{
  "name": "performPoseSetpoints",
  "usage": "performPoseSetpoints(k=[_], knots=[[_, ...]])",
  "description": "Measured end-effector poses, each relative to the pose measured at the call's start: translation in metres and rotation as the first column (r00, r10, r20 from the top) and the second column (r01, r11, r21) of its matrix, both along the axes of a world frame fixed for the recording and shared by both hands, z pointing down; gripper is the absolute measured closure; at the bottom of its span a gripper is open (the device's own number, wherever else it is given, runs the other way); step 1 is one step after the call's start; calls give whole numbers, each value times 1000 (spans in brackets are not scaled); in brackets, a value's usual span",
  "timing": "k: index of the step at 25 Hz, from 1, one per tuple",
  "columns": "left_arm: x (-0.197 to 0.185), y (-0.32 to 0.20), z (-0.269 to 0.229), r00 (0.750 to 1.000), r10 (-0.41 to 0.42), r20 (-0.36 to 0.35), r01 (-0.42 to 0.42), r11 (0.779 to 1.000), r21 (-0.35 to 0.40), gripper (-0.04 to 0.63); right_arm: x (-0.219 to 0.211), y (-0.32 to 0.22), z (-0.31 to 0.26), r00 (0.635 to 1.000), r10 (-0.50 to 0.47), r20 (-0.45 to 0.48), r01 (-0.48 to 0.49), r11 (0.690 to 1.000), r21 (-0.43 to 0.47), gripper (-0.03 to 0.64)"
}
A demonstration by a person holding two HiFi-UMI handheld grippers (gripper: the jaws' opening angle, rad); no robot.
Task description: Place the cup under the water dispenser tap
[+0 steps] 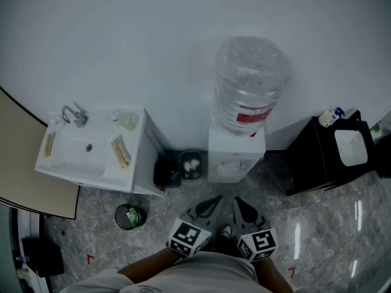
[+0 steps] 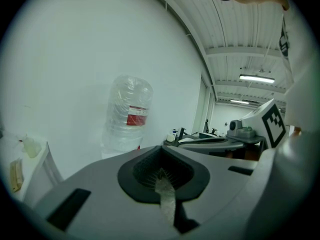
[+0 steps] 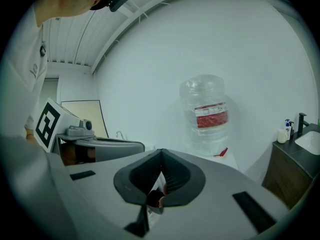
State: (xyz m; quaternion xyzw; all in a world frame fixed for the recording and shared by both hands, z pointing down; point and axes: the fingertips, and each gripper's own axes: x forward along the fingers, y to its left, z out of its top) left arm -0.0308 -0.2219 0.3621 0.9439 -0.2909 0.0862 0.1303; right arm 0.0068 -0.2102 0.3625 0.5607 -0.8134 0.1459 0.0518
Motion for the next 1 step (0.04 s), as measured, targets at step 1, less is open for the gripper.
performPoseSetpoints(k=[1], knots=[[0,0,1,1000,0,-1,0,1000,-1,589,0,-1,1,1000,0,-1,0,1000,0,601]])
